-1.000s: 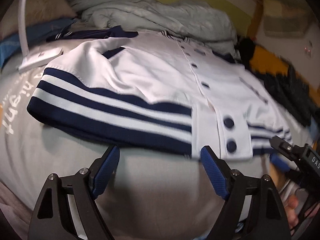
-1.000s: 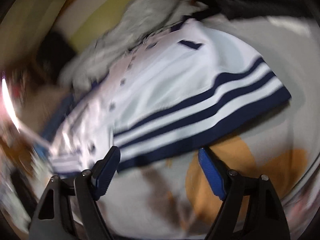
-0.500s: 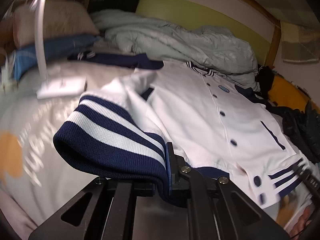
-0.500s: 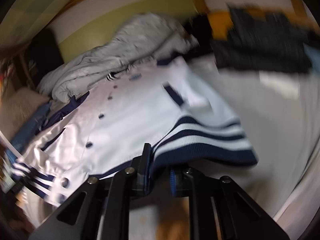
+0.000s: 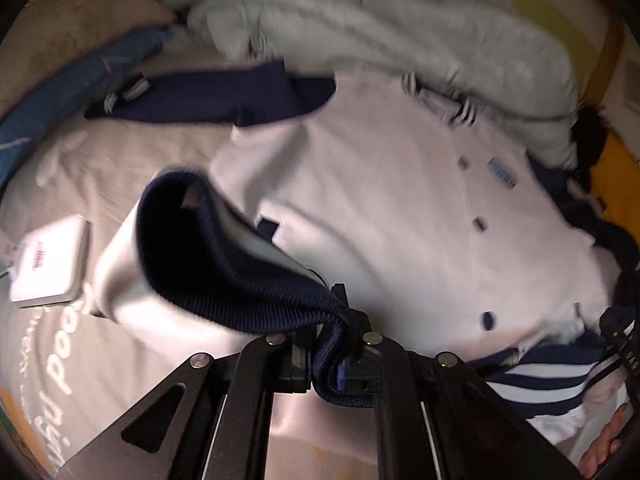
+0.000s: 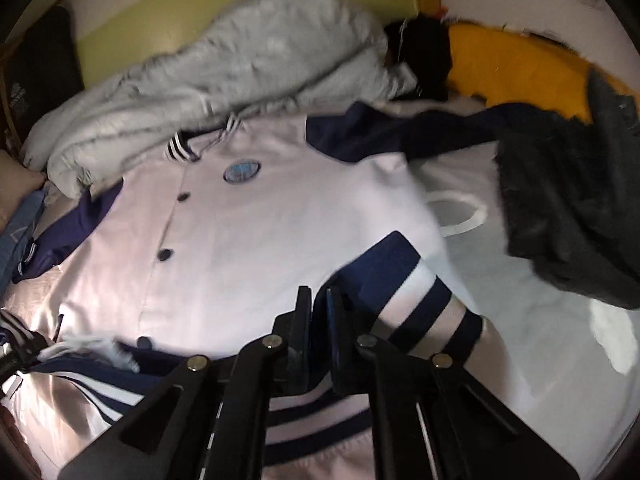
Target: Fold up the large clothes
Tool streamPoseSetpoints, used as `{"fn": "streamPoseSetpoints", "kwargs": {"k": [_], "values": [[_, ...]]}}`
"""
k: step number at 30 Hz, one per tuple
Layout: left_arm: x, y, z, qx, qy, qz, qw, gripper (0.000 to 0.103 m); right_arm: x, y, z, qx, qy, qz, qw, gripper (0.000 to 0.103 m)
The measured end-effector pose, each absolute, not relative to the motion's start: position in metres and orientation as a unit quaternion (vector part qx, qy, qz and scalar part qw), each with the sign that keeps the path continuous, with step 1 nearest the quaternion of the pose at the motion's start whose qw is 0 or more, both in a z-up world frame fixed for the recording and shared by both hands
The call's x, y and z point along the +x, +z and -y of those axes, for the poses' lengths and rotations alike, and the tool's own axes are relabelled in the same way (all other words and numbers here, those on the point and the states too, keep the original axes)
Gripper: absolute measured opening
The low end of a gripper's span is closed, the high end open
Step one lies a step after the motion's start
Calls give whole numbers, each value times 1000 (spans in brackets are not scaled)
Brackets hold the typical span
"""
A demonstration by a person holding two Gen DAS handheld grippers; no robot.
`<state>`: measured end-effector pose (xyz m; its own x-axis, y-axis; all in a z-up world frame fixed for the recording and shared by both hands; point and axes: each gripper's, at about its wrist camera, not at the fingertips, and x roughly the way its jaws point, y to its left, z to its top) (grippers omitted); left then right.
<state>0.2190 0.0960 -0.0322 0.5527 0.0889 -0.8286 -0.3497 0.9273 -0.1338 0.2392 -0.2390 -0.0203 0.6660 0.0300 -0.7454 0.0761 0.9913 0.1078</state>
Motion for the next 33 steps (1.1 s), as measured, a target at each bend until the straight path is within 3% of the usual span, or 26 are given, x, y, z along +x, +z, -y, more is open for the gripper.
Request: {"fn": "streamPoseSetpoints", "kwargs": {"k": [1, 3, 4, 5, 6, 7, 10, 12, 15, 21, 24, 26, 28, 29, 30, 33], "values": [[222, -37, -97, -143, 124, -463, 866, 11, 245, -23, 243, 71, 2, -416, 907, 7], [220, -40, -97, -141, 104, -461, 870, 25, 246, -18, 247, 72, 19, -418, 905, 7], [215, -36, -96, -136, 92, -451, 878, 49, 244, -14, 249, 70, 40, -420, 904, 18], [209, -31, -95, -126, 84, -436, 887, 81, 239, -9, 252, 67, 72, -423, 901, 46], [198, -22, -93, -108, 82, -409, 902, 93, 235, -4, 255, 64, 88, -418, 902, 71], [187, -14, -91, -94, 83, -382, 916, 103, 226, 2, 258, 59, 100, -407, 906, 76], [167, -7, -88, -72, 60, -375, 922, 103, 201, 14, 261, 26, 129, -387, 912, 80], [157, -9, -89, -57, 36, -386, 920, 103, 185, 18, 269, 13, 132, -373, 918, 92], [143, -8, -96, -17, 60, -360, 931, 103, 174, 17, 284, -12, 95, -347, 933, 99], [150, -38, -118, 85, 133, -358, 921, 103, 182, -1, 308, -34, 77, -362, 928, 99], [156, -50, -136, 66, 149, -366, 916, 103, 189, -15, 303, -61, 89, -383, 917, 93], [164, -56, -146, 44, 147, -382, 911, 103, 197, -28, 297, -59, 117, -413, 901, 78], [168, -62, -159, -1, 134, -394, 909, 100, 202, -37, 293, -68, 106, -427, 896, 49], [171, -66, -164, -34, 121, -398, 909, 94, 202, -38, 294, -68, 80, -413, 905, 21], [171, -70, -172, -78, 100, -401, 907, 88, 201, -35, 297, -52, 66, -394, 915, 14], [168, -76, -181, -145, 48, -401, 903, 47, 194, -18, 298, -29, 56, -340, 938, 8]]}}
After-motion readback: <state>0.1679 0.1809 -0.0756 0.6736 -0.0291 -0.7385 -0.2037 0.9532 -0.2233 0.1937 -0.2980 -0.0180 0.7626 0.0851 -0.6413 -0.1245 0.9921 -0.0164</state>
